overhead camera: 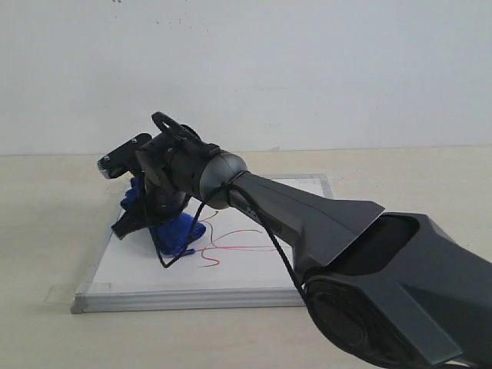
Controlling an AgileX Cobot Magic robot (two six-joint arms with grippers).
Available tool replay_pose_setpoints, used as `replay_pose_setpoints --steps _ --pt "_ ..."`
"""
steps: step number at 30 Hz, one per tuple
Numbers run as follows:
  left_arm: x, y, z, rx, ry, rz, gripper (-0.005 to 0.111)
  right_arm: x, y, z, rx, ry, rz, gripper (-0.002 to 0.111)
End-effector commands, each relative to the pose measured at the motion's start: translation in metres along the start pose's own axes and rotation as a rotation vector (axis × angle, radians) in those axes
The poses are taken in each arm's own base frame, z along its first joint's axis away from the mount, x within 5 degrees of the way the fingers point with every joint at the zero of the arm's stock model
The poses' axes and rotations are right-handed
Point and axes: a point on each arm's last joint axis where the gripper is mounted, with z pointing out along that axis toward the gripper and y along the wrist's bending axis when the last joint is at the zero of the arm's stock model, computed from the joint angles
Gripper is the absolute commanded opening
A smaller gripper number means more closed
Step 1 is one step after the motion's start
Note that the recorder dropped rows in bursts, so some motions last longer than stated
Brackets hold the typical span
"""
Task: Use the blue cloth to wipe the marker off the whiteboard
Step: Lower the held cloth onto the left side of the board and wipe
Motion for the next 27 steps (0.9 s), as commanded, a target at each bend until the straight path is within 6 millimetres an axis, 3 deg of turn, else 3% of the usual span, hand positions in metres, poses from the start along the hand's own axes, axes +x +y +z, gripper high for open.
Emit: replay_pose_setpoints --steps 1,4,9,11,14,22,27 --pt "0.001 0.0 0.0 -0.002 -0.002 0.003 0.004 0.009 -0.015 0.004 0.108 0.078 -0.023 0.0" --pt "0.001 0.0 0.0 -0.002 -0.002 0.003 0.004 0.005 -0.006 0.005 0.01 0.029 -0.011 0.0" --pt "0.001 0.0 0.0 -0.002 -0.002 0.003 0.004 -0.006 0.022 0.0 -0.293 -0.122 -0.152 0.0" --pt "0.001 0.0 0.0 -0.002 -0.002 0.003 0.004 -0.008 0.025 -0.001 -0.331 -0.148 -0.178 0.0" --pt "0.001 0.0 0.0 -0.002 -0.002 0.003 0.004 -0.007 0.019 0.001 -0.264 -0.127 -0.153 0.0" --pt "0.001 0.0 0.0 -0.002 -0.002 0.003 0.004 0.004 -0.023 0.003 0.18 0.025 -0.061 0.0" --pt "0.001 0.0 0.0 -0.002 -0.002 0.003 0.004 -0.001 -0.017 0.004 0.13 -0.042 -0.022 0.0"
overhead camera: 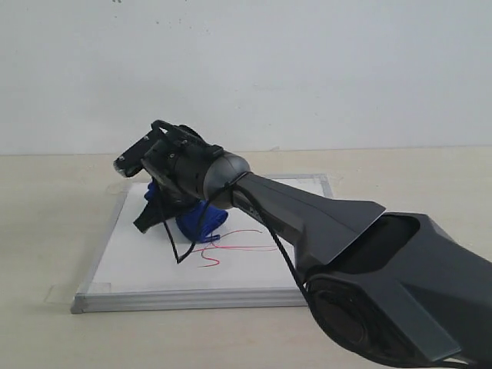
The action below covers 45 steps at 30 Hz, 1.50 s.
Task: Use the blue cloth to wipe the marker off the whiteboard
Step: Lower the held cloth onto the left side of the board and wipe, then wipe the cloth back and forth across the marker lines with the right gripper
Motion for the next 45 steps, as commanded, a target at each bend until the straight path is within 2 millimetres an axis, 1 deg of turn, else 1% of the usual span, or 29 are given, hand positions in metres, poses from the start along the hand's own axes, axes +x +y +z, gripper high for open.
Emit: replay_pose_setpoints --steps 1,3,6,9,12,13,14,15,16,18,20,21,24,25,27,29,30,31,32,33,35,37,39,40,44,45 --pt "0.001 0.0 0.0 -0.002 -0.002 0.003 0.004 -0.005 0.003 0.002 -0.055 -0.071 0.037 0.0" --pt "0.001 0.0 0.0 -0.002 -0.002 0.003 0.004 -0.013 0.013 0.0 -0.159 -0.158 0.006 0.0" --pt "0.001 0.0 0.0 -0.002 -0.002 0.003 0.004 -0.021 0.024 -0.004 -0.28 -0.257 -0.09 0.0" --pt "0.001 0.0 0.0 -0.002 -0.002 0.003 0.004 -0.019 0.026 -0.005 -0.312 -0.237 -0.046 0.0" --pt "0.001 0.0 0.0 -0.002 -0.002 0.003 0.004 -0.01 0.015 0.001 -0.212 -0.144 -0.051 0.0" --pt "0.001 0.0 0.0 -0.002 -0.002 0.003 0.004 -0.007 0.009 0.003 -0.171 -0.113 -0.046 0.0" --pt "0.001 0.0 0.0 -0.002 -0.002 0.003 0.004 -0.004 -0.001 0.005 -0.104 -0.076 -0.034 0.0" --pt "0.001 0.0 0.0 -0.002 -0.002 0.003 0.004 0.0 -0.01 0.007 -0.047 -0.043 0.008 0.0" --pt "0.001 0.0 0.0 -0.002 -0.002 0.003 0.004 0.006 -0.024 0.009 0.034 0.007 0.098 0.0" --pt "0.001 0.0 0.0 -0.002 -0.002 0.003 0.004 0.009 -0.03 0.01 0.054 0.035 0.147 0.0" --pt "0.001 0.0 0.0 -0.002 -0.002 0.003 0.004 0.007 -0.027 0.01 0.013 0.011 0.167 0.0" --pt "0.001 0.0 0.0 -0.002 -0.002 0.003 0.004 0.002 -0.019 0.01 -0.061 -0.04 0.183 0.0" --pt "0.001 0.0 0.0 -0.002 -0.002 0.003 0.004 -0.01 -0.002 0.006 -0.259 -0.172 0.056 0.0" --pt "0.001 0.0 0.0 -0.002 -0.002 0.003 0.004 -0.015 0.008 0.001 -0.371 -0.233 -0.012 0.0" --pt "0.001 0.0 0.0 -0.002 -0.002 0.003 0.004 -0.015 0.011 0.0 -0.4 -0.25 -0.069 0.0" --pt "0.001 0.0 0.0 -0.002 -0.002 0.003 0.004 -0.011 0.003 0.004 -0.323 -0.204 -0.068 0.0" --pt "0.001 0.0 0.0 -0.002 -0.002 0.003 0.004 -0.006 -0.007 0.008 -0.218 -0.138 -0.037 0.0" --pt "0.001 0.0 0.0 -0.002 -0.002 0.003 0.004 -0.003 -0.013 0.009 -0.157 -0.096 0.033 0.0" --pt "0.001 0.0 0.0 -0.002 -0.002 0.003 0.004 0.003 -0.022 0.011 -0.055 -0.034 0.099 0.0" --pt "0.001 0.0 0.0 -0.002 -0.002 0.003 0.004 0.006 -0.026 0.011 -0.011 -0.003 0.14 0.0" --pt "0.001 0.0 0.0 -0.002 -0.002 0.003 0.004 0.009 -0.029 0.011 0.026 0.03 0.158 0.0" --pt "0.001 0.0 0.0 -0.002 -0.002 0.003 0.004 0.008 -0.028 0.011 0.019 0.02 0.188 0.0" --pt "0.001 0.0 0.0 -0.002 -0.002 0.003 0.004 0.005 -0.024 0.011 -0.031 -0.014 0.215 0.0" --pt "0.001 0.0 0.0 -0.002 -0.002 0.003 0.004 0.002 -0.018 0.01 -0.097 -0.036 0.208 0.0" --pt "0.001 0.0 0.0 -0.002 -0.002 0.003 0.004 -0.007 0.006 0.004 -0.368 -0.146 0.027 0.0" --pt "0.001 0.0 0.0 -0.002 -0.002 0.003 0.004 -0.008 0.009 0.002 -0.399 -0.163 -0.014 0.0"
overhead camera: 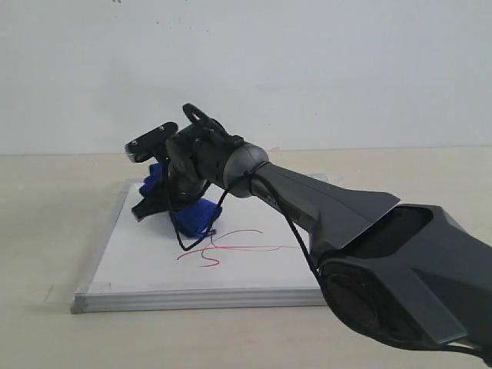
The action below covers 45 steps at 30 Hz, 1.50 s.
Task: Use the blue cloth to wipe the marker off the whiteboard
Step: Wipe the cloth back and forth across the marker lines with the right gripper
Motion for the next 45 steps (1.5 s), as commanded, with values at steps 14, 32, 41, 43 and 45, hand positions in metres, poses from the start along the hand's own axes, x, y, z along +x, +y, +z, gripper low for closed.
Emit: replay_pose_setpoints --steps 14,32,41,43,45 --pt "0.001 0.0 0.0 -0.002 -0.002 0.003 0.004 0.028 -0.044 -0.002 0.214 0.26 0.076 0.0" --pt "0.001 0.0 0.0 -0.002 -0.002 0.003 0.004 0.001 -0.01 0.001 -0.255 -0.033 0.115 0.0" --pt "0.001 0.0 0.0 -0.002 -0.002 0.003 0.004 0.019 -0.035 0.003 0.031 0.159 0.099 0.0" --pt "0.001 0.0 0.0 -0.002 -0.002 0.003 0.004 0.027 -0.046 0.0 0.161 0.234 0.13 0.0" --pt "0.001 0.0 0.0 -0.002 -0.002 0.003 0.004 0.032 -0.049 -0.002 0.211 0.292 0.138 0.0"
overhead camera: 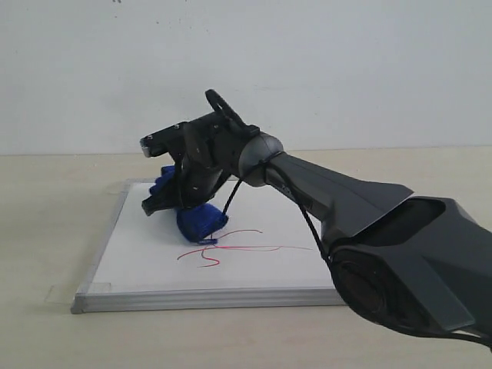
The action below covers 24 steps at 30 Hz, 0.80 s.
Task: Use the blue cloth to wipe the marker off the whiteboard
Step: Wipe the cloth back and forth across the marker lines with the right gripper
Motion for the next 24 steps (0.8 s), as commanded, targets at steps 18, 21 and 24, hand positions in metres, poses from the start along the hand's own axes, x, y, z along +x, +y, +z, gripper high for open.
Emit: replay_pose_setpoints --steps 18,21,24 --pt "0.001 0.0 0.0 -0.002 -0.002 0.003 0.004 0.03 0.037 -0.003 -0.22 0.286 -0.28 0.0" --pt "0.001 0.0 0.0 -0.002 -0.002 0.003 0.004 0.03 0.006 -0.002 0.078 0.321 -0.195 0.0" --pt "0.001 0.0 0.0 -0.002 -0.002 0.003 0.004 0.027 -0.022 -0.004 0.287 0.304 -0.165 0.0"
